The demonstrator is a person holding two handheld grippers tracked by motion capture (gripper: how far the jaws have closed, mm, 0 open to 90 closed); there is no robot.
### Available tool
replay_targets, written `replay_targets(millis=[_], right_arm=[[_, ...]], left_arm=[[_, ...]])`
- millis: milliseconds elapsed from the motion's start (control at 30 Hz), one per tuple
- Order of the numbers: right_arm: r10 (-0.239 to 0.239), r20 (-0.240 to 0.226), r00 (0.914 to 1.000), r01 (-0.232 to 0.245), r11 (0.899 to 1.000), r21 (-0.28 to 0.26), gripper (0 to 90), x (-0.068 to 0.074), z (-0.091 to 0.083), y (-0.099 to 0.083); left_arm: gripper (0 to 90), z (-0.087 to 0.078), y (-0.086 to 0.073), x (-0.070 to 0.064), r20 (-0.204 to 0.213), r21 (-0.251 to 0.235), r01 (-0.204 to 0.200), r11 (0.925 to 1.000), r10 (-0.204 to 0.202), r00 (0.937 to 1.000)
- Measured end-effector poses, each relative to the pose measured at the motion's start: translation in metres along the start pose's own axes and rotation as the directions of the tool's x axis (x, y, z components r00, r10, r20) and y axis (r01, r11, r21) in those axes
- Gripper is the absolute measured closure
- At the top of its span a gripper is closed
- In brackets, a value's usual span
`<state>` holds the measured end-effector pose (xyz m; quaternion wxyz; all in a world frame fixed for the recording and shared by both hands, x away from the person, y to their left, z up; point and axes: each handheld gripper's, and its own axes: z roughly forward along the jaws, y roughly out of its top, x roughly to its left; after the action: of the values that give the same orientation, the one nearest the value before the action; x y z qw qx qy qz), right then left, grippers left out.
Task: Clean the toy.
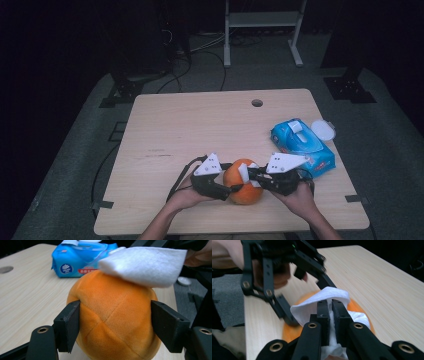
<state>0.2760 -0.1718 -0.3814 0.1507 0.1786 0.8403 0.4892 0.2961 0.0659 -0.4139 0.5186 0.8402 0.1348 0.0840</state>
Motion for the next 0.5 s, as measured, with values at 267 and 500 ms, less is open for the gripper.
replay_targets(millis=[267, 500], right_arm=[[-0.029, -0.035, 0.9990, 0.029, 1.000, 0.000, 84.2, 0.006, 0.001, 0.005], [0.006, -0.014, 0.9999, -0.006, 1.000, 0.009, 84.2, -0.005, -0.007, -0.003]], left_arm=[[28.6, 0.000, 0.000, -0.004, -0.002, 0.010, -0.040, 0.9991, 0.040, 0.9992], [24.1, 0.001, -0.001, 0.001, 0.002, -0.004, 0.005, 1.0000, -0.005, 1.0000]])
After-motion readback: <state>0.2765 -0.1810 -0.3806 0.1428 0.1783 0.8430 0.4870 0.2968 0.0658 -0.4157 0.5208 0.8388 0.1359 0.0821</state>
